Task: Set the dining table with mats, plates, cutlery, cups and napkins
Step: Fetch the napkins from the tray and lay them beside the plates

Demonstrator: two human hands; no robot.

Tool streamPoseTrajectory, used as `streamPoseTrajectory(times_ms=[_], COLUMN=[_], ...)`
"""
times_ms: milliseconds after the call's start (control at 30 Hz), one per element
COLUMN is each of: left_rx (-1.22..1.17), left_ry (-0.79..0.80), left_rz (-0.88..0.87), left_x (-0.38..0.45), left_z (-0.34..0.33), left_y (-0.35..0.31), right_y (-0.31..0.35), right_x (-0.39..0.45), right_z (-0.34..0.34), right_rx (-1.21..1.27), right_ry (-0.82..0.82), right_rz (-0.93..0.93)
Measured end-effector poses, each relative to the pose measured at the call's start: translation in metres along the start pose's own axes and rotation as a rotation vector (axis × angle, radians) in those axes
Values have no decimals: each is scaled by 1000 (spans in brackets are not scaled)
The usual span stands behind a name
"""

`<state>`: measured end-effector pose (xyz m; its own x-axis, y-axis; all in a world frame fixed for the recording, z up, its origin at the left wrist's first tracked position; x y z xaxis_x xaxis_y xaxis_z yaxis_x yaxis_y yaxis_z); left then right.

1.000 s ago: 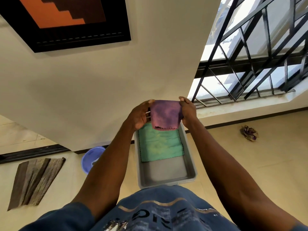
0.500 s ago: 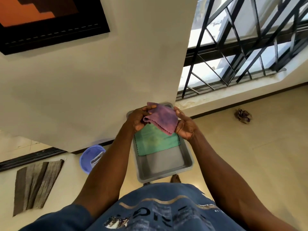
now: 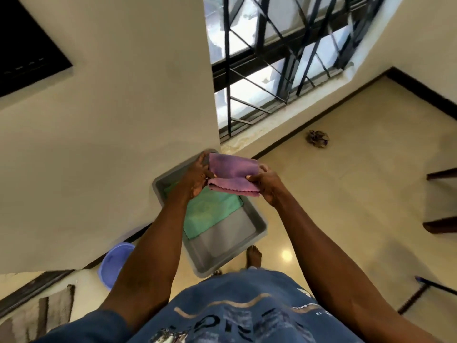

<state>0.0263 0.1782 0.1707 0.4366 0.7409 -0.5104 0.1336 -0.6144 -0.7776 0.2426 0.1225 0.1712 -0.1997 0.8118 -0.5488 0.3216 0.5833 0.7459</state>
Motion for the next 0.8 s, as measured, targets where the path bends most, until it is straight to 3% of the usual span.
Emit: streamPoseTrajectory(times_ms=[167, 333, 567, 733, 800], left_rx=[124, 103, 375, 612, 659], left_ry=[80, 166, 491, 747, 796], left_rz=[181, 343, 62, -66, -72], left_x=[6, 1, -30, -43, -47], left_z=[-24, -51, -128, -185, -206], left_y=[16, 41, 55, 64, 68], right_y=[-34, -68, -103, -119, -125], right_x=[-29, -77, -156, -201, -224], right_z=[18, 27, 49, 83, 91], right_rx=[135, 239, 403, 252, 333], right_ry=[-234, -368, -511, -575, -622], right_rz=[-11, 56, 315, 364, 424])
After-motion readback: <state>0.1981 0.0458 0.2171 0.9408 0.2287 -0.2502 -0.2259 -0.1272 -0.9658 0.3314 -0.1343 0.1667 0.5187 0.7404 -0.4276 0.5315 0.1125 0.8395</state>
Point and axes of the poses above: each hand's wrist, its own x-axis towards the middle knuckle, its own z-axis out of the back of the hand, y = z × x, the point moved 1 cm from there along x, towards the middle knuckle, and after that the axes turned 14 degrees about y, right-handed, at the moved point
